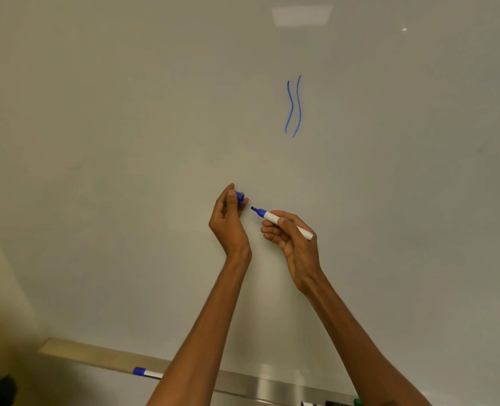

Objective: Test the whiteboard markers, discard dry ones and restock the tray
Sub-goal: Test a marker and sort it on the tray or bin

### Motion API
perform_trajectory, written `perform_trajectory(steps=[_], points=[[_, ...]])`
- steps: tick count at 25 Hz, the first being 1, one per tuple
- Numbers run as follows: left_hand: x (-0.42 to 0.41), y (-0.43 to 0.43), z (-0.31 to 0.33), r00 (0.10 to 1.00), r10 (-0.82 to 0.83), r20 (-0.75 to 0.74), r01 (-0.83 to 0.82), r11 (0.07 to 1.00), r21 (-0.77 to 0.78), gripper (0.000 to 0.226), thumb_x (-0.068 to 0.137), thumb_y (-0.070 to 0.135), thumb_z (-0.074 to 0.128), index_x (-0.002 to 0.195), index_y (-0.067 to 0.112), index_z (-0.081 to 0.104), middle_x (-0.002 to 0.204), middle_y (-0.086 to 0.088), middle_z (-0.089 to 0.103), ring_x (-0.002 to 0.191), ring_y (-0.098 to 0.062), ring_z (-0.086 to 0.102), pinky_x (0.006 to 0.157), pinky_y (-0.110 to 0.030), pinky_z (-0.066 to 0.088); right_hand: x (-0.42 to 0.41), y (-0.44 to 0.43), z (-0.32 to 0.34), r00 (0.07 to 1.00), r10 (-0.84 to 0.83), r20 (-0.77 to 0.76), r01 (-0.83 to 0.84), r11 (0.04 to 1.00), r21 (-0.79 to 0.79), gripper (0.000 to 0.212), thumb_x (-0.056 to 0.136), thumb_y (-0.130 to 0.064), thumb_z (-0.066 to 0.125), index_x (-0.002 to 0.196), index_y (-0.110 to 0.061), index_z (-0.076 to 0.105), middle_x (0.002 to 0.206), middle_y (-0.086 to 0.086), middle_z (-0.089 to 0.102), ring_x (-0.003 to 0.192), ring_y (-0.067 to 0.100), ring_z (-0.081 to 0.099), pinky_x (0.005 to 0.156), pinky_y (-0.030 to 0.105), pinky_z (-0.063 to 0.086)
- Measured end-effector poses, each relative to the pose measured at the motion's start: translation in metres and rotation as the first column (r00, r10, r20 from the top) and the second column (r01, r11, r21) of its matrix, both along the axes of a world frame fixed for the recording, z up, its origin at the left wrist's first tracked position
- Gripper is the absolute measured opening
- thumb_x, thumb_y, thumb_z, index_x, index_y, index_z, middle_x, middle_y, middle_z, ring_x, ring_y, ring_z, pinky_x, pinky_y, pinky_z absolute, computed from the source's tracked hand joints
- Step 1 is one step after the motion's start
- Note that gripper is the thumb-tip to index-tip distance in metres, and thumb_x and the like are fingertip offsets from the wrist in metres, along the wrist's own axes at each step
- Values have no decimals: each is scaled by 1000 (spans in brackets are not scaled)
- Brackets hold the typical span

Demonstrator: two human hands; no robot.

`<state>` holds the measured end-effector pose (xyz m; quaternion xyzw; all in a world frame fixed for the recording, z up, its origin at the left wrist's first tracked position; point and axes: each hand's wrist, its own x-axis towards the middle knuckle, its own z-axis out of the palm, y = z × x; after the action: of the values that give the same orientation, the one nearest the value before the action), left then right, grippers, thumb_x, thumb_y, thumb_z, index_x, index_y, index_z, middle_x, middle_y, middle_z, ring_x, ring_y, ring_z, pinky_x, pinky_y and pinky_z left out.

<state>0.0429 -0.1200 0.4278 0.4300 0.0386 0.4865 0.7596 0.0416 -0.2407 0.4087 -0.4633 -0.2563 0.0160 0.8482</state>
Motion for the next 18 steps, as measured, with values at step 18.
perform_trajectory(steps=[18], points=[[-18,16,-63,989,-30,-144,19,997,-72,22,97,24,61,110,11,74,99,-4,77,97,-21,73,89,-31,58,0,34,-46,997,-24,-74,18,997,-79,19,90,-8,67,108,-2,66,103,19,73,92,36,73,80,36,61]])
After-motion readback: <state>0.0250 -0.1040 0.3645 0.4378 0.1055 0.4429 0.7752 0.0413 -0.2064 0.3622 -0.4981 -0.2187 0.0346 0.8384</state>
